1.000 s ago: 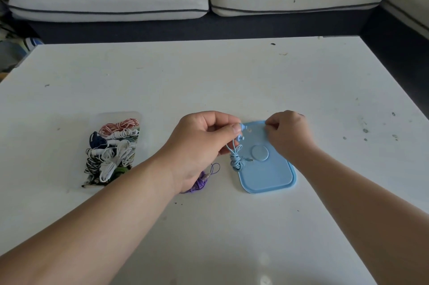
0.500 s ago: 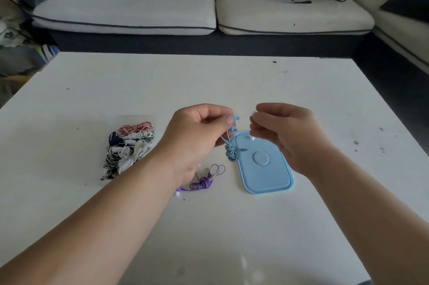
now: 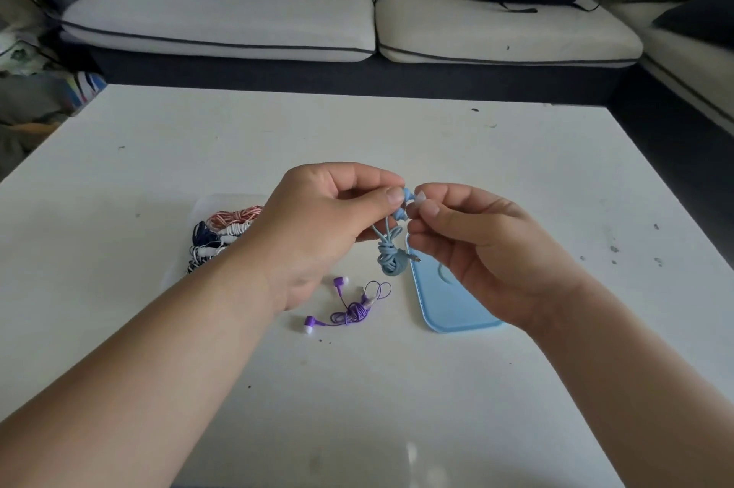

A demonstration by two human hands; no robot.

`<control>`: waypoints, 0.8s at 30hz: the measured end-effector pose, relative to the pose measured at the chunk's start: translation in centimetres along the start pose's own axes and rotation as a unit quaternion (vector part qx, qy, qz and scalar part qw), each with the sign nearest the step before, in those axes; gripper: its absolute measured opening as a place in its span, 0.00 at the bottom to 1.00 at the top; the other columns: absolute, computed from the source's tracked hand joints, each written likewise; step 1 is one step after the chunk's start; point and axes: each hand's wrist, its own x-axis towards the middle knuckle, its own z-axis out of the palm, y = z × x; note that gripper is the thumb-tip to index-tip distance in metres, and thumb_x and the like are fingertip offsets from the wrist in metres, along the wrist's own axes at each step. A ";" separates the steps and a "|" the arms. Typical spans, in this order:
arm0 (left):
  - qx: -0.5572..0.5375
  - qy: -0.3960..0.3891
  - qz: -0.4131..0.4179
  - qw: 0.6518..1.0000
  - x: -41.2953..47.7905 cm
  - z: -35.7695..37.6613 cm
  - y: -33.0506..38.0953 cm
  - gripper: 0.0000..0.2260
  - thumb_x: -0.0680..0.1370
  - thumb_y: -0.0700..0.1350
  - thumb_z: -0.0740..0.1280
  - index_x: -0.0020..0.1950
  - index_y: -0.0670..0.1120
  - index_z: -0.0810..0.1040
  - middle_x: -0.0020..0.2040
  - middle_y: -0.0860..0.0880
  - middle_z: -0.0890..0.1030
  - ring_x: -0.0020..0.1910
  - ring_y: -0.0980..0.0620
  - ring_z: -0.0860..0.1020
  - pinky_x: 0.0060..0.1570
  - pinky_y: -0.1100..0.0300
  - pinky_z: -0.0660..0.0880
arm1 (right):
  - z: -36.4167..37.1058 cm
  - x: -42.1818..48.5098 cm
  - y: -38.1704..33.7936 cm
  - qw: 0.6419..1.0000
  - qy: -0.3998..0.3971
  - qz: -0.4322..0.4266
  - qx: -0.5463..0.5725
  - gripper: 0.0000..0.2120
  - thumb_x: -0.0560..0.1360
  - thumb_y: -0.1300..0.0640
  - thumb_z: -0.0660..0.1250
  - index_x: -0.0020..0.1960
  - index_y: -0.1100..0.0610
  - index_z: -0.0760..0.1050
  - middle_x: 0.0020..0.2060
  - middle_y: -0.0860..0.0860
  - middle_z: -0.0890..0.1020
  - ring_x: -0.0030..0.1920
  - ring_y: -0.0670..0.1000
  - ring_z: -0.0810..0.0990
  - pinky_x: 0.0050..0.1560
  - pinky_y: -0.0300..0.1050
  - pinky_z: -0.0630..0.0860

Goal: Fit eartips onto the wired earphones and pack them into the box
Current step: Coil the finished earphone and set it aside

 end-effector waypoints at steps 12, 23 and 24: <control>0.030 0.009 -0.006 0.999 2.2 -0.2 -0.7 0.04 0.78 0.39 0.74 0.50 0.46 0.87 0.46 0.44 0.88 0.45 0.50 0.85 0.51 0.56 0.82 | -0.6 2.3 -0.3 0.999 -0.017 0.037 -0.003 0.12 0.72 0.65 0.68 0.54 0.67 0.82 0.40 0.56 0.85 0.39 0.50 0.84 0.44 0.41 0.83; 0.046 -0.009 0.004 0.999 2.6 -0.6 -0.8 0.04 0.78 0.39 0.74 0.50 0.47 0.87 0.43 0.45 0.88 0.42 0.51 0.84 0.51 0.56 0.81 | -1.0 2.9 -0.2 0.998 -0.036 0.057 -0.008 0.08 0.73 0.65 0.68 0.49 0.63 0.84 0.40 0.55 0.83 0.39 0.50 0.81 0.42 0.41 0.82; 0.049 -0.011 0.007 0.999 2.6 -0.6 -0.8 0.04 0.78 0.39 0.74 0.50 0.46 0.87 0.43 0.45 0.88 0.42 0.52 0.84 0.51 0.57 0.81 | -1.0 2.9 -0.2 0.998 -0.038 0.057 -0.011 0.08 0.73 0.65 0.68 0.49 0.63 0.84 0.41 0.55 0.83 0.39 0.50 0.81 0.42 0.41 0.81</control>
